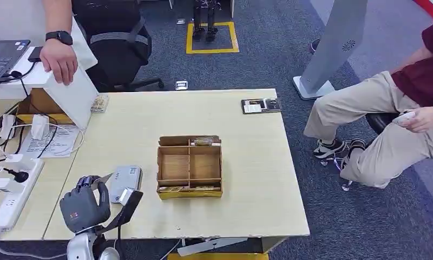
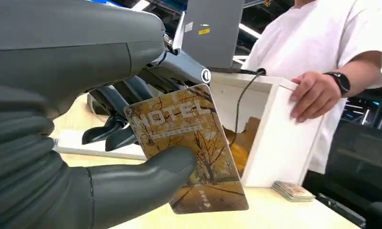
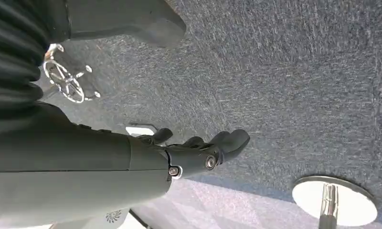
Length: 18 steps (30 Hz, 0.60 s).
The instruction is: Pass the card to the sensor for recognition and then transmit it.
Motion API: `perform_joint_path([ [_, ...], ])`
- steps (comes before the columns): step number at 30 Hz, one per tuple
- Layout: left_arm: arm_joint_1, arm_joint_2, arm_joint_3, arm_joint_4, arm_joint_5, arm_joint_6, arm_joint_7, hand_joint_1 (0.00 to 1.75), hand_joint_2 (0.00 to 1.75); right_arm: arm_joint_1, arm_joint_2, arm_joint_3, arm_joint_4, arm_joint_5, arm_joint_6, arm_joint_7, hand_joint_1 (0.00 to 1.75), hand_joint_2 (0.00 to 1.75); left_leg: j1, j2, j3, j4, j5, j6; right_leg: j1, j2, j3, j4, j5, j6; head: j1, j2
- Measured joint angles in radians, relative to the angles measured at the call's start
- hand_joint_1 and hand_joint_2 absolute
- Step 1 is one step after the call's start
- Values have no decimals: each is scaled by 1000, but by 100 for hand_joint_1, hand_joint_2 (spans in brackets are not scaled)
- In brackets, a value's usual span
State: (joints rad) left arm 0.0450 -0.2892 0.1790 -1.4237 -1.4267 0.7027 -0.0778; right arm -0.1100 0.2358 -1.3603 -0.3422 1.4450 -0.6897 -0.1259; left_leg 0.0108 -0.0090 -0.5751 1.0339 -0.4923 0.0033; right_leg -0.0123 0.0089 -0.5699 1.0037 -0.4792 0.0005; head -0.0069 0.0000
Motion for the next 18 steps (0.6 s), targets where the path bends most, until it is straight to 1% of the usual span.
perform_joint_path([
  [2,5,-2,23,-8,-5,0,-17,175,175,0,0,0,-1,0,0,0,0,175,0,0,0,0,0,0,0,0,0,0,0,0,0,0],
  [4,8,-2,42,-18,-28,0,-18,175,175,0,0,0,-2,2,0,0,0,175,0,0,0,0,0,0,0,0,0,0,0,0,0,0],
  [9,12,-2,58,-27,-55,0,30,175,175,0,0,-1,-4,4,0,1,0,175,0,0,0,0,0,0,0,0,0,0,0,0,0,0],
  [18,12,-2,58,-19,-43,0,47,175,175,0,0,-6,-10,0,0,1,0,175,0,0,0,0,0,0,0,0,0,0,0,0,0,0],
])
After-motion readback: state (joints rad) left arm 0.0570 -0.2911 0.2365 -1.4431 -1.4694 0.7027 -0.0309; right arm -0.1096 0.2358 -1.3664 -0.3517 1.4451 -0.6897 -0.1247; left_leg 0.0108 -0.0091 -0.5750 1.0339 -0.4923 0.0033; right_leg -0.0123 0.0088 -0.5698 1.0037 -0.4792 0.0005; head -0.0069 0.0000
